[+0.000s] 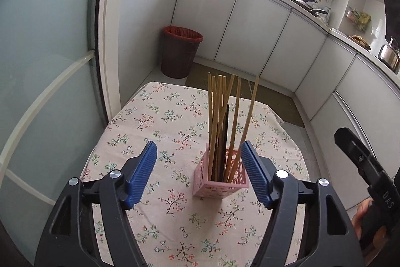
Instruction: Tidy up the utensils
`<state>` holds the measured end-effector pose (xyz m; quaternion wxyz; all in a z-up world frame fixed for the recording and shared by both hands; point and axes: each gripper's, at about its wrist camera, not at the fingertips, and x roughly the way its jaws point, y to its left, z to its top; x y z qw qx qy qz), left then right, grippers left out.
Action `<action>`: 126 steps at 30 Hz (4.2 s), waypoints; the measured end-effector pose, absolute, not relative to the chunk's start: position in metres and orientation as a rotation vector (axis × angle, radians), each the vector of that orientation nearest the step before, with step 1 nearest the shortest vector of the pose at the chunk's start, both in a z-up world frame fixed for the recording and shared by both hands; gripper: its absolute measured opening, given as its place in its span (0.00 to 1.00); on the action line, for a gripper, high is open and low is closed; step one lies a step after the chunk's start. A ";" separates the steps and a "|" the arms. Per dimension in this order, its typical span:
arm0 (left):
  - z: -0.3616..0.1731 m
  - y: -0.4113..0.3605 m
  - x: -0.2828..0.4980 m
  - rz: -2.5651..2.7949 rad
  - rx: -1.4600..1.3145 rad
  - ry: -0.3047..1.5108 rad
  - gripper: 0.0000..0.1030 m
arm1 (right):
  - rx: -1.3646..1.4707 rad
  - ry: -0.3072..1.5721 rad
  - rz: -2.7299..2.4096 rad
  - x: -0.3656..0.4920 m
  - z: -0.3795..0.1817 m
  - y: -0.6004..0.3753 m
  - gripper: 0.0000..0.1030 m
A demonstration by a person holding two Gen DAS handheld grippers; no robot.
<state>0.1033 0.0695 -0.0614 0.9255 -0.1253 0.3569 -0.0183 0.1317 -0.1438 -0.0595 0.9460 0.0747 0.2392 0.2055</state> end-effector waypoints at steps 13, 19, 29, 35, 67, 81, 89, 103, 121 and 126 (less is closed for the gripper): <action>0.002 0.053 0.007 0.100 -0.124 0.663 0.93 | 0.046 0.482 0.324 0.026 -0.018 -0.140 0.93; 0.013 0.036 -0.026 0.110 -0.075 0.637 0.93 | 0.106 0.488 0.257 -0.011 0.001 -0.158 0.93; 0.021 0.020 -0.045 0.095 -0.025 0.605 0.93 | 0.268 0.586 0.260 -0.037 0.012 -0.179 0.93; 0.019 0.020 -0.044 0.109 -0.018 0.603 0.93 | 0.174 0.552 0.241 -0.045 0.013 -0.162 0.93; 0.024 0.028 -0.047 0.119 -0.012 0.580 0.93 | 0.064 0.545 0.194 -0.046 0.007 -0.142 0.93; 0.021 0.027 -0.044 0.098 -0.013 0.594 0.93 | 0.065 0.551 0.180 -0.045 0.006 -0.147 0.93; 0.021 0.027 -0.043 0.090 -0.022 0.597 0.93 | 0.066 0.555 0.181 -0.044 0.005 -0.147 0.93; 0.019 0.030 -0.041 0.052 -0.060 0.612 0.93 | 0.061 0.560 0.180 -0.042 0.002 -0.144 0.93; 0.018 0.027 -0.041 0.075 -0.033 0.606 0.93 | 0.063 0.563 0.180 -0.040 0.000 -0.144 0.93; 0.019 0.027 -0.041 0.081 -0.023 0.605 0.93 | 0.064 0.566 0.182 -0.040 -0.001 -0.142 0.93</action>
